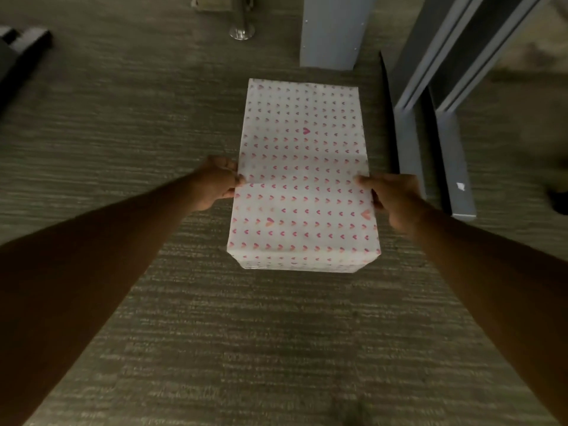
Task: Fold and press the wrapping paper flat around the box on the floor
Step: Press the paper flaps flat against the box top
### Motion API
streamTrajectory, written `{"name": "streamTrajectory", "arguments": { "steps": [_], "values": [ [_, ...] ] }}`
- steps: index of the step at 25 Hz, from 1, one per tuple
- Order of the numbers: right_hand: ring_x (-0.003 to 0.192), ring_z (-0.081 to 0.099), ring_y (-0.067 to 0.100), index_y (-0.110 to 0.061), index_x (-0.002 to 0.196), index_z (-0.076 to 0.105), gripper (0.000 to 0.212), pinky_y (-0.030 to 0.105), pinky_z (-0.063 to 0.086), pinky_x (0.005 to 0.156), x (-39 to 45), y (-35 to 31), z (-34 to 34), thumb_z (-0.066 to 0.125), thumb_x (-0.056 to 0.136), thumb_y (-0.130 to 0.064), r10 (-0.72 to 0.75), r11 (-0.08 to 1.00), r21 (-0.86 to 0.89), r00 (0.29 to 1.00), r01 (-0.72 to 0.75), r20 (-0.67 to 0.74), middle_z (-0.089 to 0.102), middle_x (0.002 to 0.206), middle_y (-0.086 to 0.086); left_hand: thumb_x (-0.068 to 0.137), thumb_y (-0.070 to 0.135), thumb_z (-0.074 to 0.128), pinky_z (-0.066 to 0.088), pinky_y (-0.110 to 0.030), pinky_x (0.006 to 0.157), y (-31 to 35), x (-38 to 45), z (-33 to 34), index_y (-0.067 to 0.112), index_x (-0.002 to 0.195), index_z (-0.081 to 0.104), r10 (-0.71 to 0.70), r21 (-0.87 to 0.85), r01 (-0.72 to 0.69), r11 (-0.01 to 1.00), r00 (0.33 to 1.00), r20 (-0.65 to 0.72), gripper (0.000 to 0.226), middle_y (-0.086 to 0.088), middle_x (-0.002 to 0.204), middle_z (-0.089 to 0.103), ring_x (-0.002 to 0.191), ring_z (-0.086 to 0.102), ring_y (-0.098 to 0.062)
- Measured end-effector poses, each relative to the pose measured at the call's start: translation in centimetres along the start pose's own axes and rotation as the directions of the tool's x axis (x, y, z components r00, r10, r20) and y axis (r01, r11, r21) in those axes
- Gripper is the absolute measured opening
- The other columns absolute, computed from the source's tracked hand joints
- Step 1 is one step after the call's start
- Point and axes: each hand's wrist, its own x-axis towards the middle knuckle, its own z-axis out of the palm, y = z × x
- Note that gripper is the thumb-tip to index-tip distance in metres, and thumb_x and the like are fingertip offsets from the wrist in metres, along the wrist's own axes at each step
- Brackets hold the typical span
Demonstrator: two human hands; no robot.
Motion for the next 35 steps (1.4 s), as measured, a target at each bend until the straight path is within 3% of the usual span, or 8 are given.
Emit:
{"name": "streamTrajectory", "arguments": {
  "steps": [2, 8, 14, 19, 25, 28, 32, 35],
  "values": [
    [0.095, 0.074, 0.020, -0.005, 0.125, 0.062, 0.051, 0.025, 0.059, 0.060, 1.6, -0.4, 0.4, 0.081, 0.082, -0.025, 0.003, 1.000, -0.017, 1.000, -0.004, -0.015, 0.073, 0.118, 0.010, 0.091, 0.004, 0.057, 0.054, -0.032, 0.081, 0.3, 1.6, 0.1, 0.014, 0.093, 0.060, -0.004, 0.020, 0.005, 1.000, 1.000, -0.007, 0.011, -0.003, 0.101, 0.064, 0.097, 0.062, -0.019],
    [0.102, 0.074, 0.026, -0.007, 0.132, 0.057, 0.063, 0.032, 0.063, 0.067, 5.3, -0.7, 1.0, 0.084, 0.079, -0.026, 0.009, 0.999, -0.044, 0.998, -0.011, -0.056, 0.072, 0.120, 0.011, 0.092, 0.002, 0.055, 0.052, -0.022, 0.056, 1.5, 5.3, 0.4, 0.015, 0.087, 0.059, 0.011, 0.039, -0.009, 0.999, 0.999, -0.043, 0.014, -0.001, 0.090, 0.061, 0.081, 0.060, -0.014],
    [0.102, 0.073, 0.028, -0.004, 0.116, 0.068, 0.042, 0.039, 0.062, 0.080, 7.0, -0.5, 1.1, 0.082, 0.082, -0.024, -0.012, 0.998, -0.065, 0.999, 0.009, -0.032, 0.073, 0.118, 0.014, 0.091, 0.003, 0.056, 0.053, -0.026, 0.065, 1.3, 7.5, 0.8, 0.014, 0.086, 0.059, -0.001, 0.054, 0.003, 0.999, 0.999, -0.034, 0.013, -0.005, 0.094, 0.061, 0.087, 0.061, -0.017],
    [0.109, 0.071, 0.030, -0.004, 0.123, 0.066, 0.046, 0.043, 0.060, 0.088, 7.6, -0.1, 1.2, 0.081, 0.083, -0.021, 0.004, 0.998, -0.064, 1.000, -0.005, -0.013, 0.071, 0.124, 0.016, 0.092, 0.004, 0.056, 0.052, -0.025, 0.061, 0.7, 7.7, 1.3, 0.013, 0.087, 0.059, 0.011, 0.097, -0.006, 0.995, 0.998, -0.055, 0.011, -0.006, 0.099, 0.060, 0.089, 0.060, -0.019],
    [0.098, 0.074, 0.025, -0.019, 0.111, 0.070, 0.033, 0.042, 0.063, 0.081, 7.4, 0.1, 1.7, 0.079, 0.084, -0.036, -0.059, 0.971, -0.237, 0.994, 0.035, -0.093, 0.074, 0.113, 0.010, 0.090, 0.014, 0.060, 0.057, -0.032, 0.071, 0.6, 7.8, 1.6, 0.003, 0.111, 0.059, 0.057, 0.295, -0.025, 0.955, 0.993, -0.100, 0.023, -0.015, 0.111, 0.064, 0.094, 0.064, -0.025],
    [0.095, 0.070, 0.023, -0.018, 0.115, 0.069, 0.047, 0.030, 0.054, 0.070, 6.7, -0.6, 2.3, 0.060, 0.091, -0.058, -0.364, 0.692, -0.690, 0.928, 0.212, -0.080, 0.071, 0.101, 0.003, 0.084, 0.034, 0.066, 0.053, -0.039, 0.083, 0.8, 7.3, 2.8, 0.008, 0.137, 0.043, 0.273, 0.642, -0.113, 0.758, 0.949, -0.156, 0.063, -0.018, 0.135, 0.051, 0.120, 0.053, -0.035],
    [0.147, 0.036, 0.039, -0.013, 0.156, 0.031, 0.087, 0.053, 0.038, 0.116, 6.9, -2.6, 3.4, 0.053, 0.089, -0.064, -0.602, 0.284, -0.873, 0.782, 0.396, 0.159, 0.039, 0.160, 0.018, 0.079, 0.063, 0.054, 0.021, -0.051, 0.116, 1.9, 7.0, 2.9, 0.015, 0.152, 0.010, 0.641, 0.919, -0.273, 0.285, 0.767, 0.029, 0.099, -0.019, 0.159, 0.020, 0.145, 0.020, -0.039],
    [0.158, 0.003, 0.036, -0.010, 0.163, 0.006, 0.104, 0.050, 0.006, 0.128, 6.6, -4.6, 4.4, 0.043, 0.088, -0.073, -0.611, 0.093, -0.902, 0.739, 0.422, 0.283, 0.004, 0.171, 0.020, 0.076, 0.073, 0.044, -0.003, -0.046, 0.118, 3.3, 6.9, 2.5, 0.015, 0.154, -0.004, 0.731, 0.945, -0.286, 0.156, 0.677, 0.084, 0.108, -0.021, 0.162, -0.001, 0.149, -0.002, -0.037]
  ]
}}
